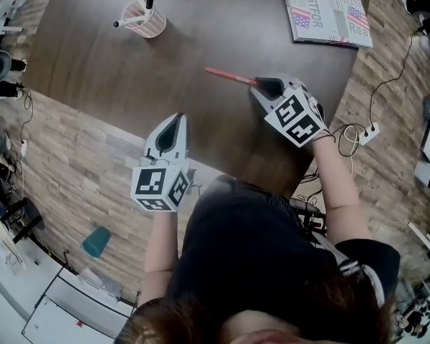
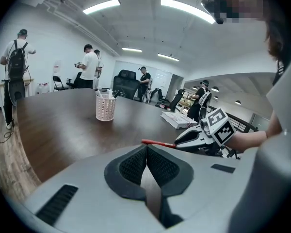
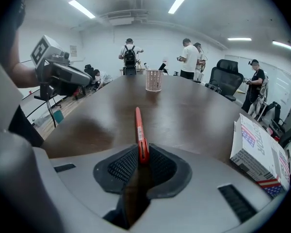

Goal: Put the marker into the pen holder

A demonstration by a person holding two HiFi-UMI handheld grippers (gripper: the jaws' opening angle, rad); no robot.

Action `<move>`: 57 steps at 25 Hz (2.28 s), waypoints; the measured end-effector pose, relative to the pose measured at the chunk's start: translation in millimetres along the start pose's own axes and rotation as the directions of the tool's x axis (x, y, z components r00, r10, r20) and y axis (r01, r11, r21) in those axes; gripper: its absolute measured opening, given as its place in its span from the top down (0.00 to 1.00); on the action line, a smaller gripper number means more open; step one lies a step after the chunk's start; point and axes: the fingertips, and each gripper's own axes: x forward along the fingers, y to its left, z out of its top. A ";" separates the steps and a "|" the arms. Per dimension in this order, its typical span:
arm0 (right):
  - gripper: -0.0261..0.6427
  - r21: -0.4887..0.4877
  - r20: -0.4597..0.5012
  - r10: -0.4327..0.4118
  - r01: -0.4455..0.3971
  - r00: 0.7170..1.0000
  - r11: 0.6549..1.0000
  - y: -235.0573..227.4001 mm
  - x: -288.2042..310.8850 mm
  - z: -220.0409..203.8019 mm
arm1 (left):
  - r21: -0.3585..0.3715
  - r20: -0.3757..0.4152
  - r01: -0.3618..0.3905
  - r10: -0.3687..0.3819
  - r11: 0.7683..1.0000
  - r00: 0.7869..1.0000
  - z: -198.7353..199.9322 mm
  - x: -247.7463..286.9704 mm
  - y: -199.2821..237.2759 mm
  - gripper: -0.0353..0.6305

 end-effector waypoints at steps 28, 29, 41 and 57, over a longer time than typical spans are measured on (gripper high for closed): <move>0.86 0.048 0.099 -0.152 0.148 0.983 0.988 19.5 -76.5 21.1 | 0.098 0.047 0.058 -0.062 0.994 0.997 42.5 8.7 -5.0 0.91; 0.86 0.061 0.099 -0.166 0.160 0.981 0.985 19.8 -82.0 22.8 | 0.105 0.053 0.069 -0.075 0.992 0.996 46.9 9.8 -4.5 0.91; 0.86 0.176 0.032 -0.331 0.321 0.943 0.931 27.4 -113.3 71.4 | 0.147 0.058 0.210 -0.220 0.967 0.974 93.6 24.3 39.8 0.91; 0.86 0.119 0.056 -0.376 0.368 0.925 0.922 28.8 -60.6 209.8 | 0.161 0.072 0.289 -0.303 0.944 0.950 158.1 31.5 140.8 0.91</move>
